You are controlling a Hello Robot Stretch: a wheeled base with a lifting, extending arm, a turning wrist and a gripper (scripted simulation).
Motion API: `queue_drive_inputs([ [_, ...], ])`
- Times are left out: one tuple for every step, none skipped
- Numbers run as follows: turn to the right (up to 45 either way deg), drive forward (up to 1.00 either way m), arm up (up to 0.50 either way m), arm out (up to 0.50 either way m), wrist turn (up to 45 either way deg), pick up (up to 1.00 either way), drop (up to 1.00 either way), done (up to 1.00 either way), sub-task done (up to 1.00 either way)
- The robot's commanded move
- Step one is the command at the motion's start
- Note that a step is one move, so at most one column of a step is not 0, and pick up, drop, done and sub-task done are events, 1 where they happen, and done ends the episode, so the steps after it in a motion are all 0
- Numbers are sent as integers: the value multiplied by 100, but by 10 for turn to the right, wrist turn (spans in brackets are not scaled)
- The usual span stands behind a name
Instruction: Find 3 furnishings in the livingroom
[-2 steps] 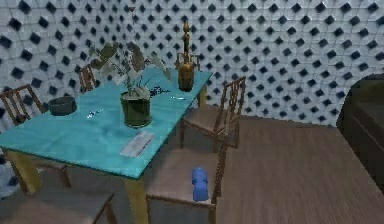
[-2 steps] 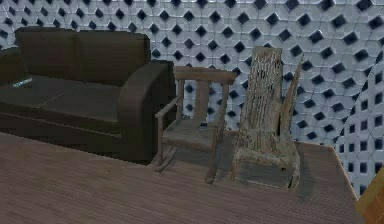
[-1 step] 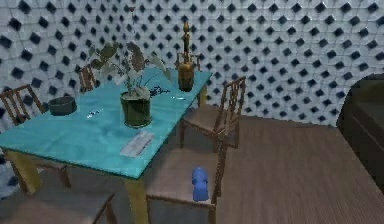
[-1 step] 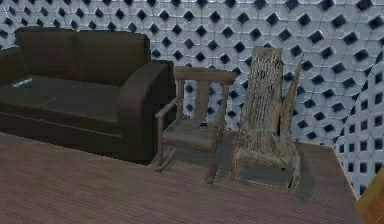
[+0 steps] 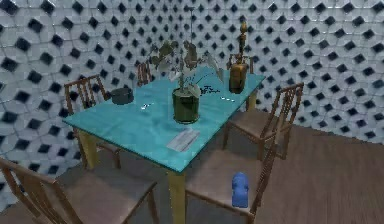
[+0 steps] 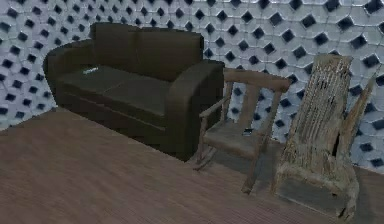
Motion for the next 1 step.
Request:
queue_drive_inputs([
  [0, 0, 0, 0, 0, 0, 0, 100, 0],
])
